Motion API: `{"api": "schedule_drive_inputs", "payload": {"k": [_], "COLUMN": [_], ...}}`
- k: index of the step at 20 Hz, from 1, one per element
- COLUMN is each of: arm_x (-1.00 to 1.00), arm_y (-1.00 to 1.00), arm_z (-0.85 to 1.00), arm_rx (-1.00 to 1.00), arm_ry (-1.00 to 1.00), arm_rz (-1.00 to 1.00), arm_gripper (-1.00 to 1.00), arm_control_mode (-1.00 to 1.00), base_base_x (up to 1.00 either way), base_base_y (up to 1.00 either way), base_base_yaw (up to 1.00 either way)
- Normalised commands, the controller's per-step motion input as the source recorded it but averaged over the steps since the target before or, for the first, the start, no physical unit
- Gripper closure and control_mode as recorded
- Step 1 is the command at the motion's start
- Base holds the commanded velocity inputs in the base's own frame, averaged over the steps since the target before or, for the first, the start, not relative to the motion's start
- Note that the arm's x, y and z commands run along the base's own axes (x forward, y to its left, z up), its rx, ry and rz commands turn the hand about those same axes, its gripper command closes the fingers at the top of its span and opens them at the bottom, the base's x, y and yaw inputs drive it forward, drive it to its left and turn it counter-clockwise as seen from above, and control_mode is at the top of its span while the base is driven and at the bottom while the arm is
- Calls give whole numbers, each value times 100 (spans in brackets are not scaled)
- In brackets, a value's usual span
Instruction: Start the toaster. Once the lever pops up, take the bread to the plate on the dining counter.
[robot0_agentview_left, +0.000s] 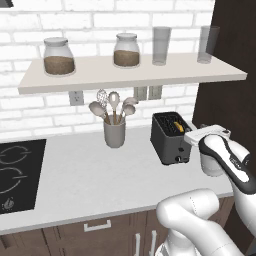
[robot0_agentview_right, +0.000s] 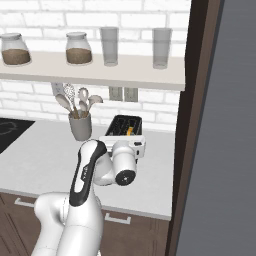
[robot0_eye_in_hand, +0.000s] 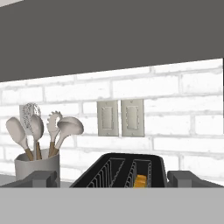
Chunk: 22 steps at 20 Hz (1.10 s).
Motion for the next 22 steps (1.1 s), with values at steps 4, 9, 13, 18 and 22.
{"api": "schedule_drive_inputs", "payload": {"k": [4,9,13,18,22], "arm_x": [0,0,0,0,0], "arm_y": [0,0,0,0,0], "arm_z": [0,0,0,0,0], "arm_rx": [0,0,0,0,0], "arm_ry": [0,0,0,0,0], "arm_rz": [0,0,0,0,0], "arm_gripper": [-100,-100,-100,-100,-100], "arm_control_mode": [-100,-100,-100,-100,-100], "base_base_x": [0,0,0,0,0], "base_base_y": [0,0,0,0,0], "base_base_yaw": [0,0,0,0,0]}}
